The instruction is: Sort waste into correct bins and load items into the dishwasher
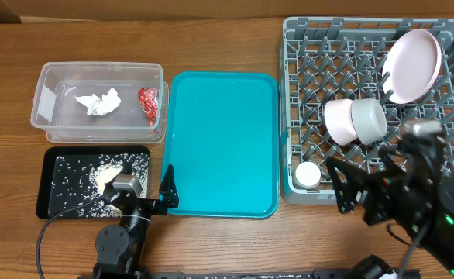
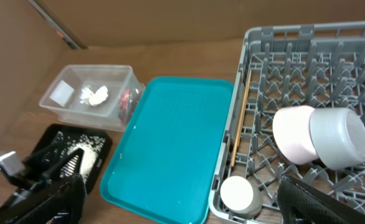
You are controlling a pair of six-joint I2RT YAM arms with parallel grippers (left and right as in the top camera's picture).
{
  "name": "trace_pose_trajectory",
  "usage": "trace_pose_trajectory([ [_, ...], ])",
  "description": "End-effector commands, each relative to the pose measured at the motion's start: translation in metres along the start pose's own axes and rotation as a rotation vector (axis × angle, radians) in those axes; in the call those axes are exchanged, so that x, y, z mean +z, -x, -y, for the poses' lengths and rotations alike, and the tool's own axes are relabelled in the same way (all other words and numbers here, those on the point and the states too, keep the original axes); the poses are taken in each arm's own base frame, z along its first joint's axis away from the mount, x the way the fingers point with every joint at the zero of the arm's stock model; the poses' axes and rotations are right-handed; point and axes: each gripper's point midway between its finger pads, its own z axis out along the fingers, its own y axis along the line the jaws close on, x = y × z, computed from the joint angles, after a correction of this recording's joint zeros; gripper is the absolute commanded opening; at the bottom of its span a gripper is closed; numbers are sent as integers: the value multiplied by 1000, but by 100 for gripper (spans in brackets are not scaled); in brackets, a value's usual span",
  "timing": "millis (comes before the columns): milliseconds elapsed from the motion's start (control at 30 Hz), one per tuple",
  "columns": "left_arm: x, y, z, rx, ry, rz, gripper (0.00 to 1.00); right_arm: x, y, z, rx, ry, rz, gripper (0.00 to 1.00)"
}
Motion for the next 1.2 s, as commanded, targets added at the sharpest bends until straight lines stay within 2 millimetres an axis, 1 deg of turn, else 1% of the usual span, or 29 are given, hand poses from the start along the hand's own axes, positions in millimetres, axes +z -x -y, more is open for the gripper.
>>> trace_pose_trajectory([
  [0, 0, -1, 1, 26, -8, -1, 100, -5, 5, 1, -2, -4, 25, 100],
  [167, 0, -1, 1, 26, -8, -1, 100, -5, 7, 0, -1, -3, 33, 100],
  [267, 0, -1, 1, 26, -8, -1, 100, -6, 9, 9, -1, -54, 52, 100],
  [333, 0, -1, 1, 26, -8, -1, 100, -8, 8, 16, -18, -90, 52, 100],
  [467, 0, -1, 1, 26, -8, -1, 100, -14, 5, 29, -83, -152, 57, 100],
  [533, 0, -1, 1, 26, -8, -1, 100, -17, 8, 33, -110, -171, 75, 100],
  [600, 0, -1, 1, 26, -8, -1, 100, -24, 14, 38, -108, -191, 125, 100],
  [700, 0, -1, 1, 26, -9, -1, 100, -34, 23, 50, -56, -232, 222, 100],
  [800, 0, -1, 1, 26, -8, -1, 100, -35, 25, 65, -5, -275, 330, 100],
  [900, 0, -1, 1, 26, -8, -1, 100, -26, 15, 80, 29, -309, 396, 100],
  [967, 0, -1, 1, 26, -8, -1, 100, -13, 3, 89, 44, -310, 426, 100],
  [1100, 0, -1, 1, 26, -8, -1, 100, 23, -31, 102, 53, -276, 435, 100],
  [1167, 0, -1, 1, 26, -8, -1, 100, 44, -52, 110, 55, -261, 428, 100],
])
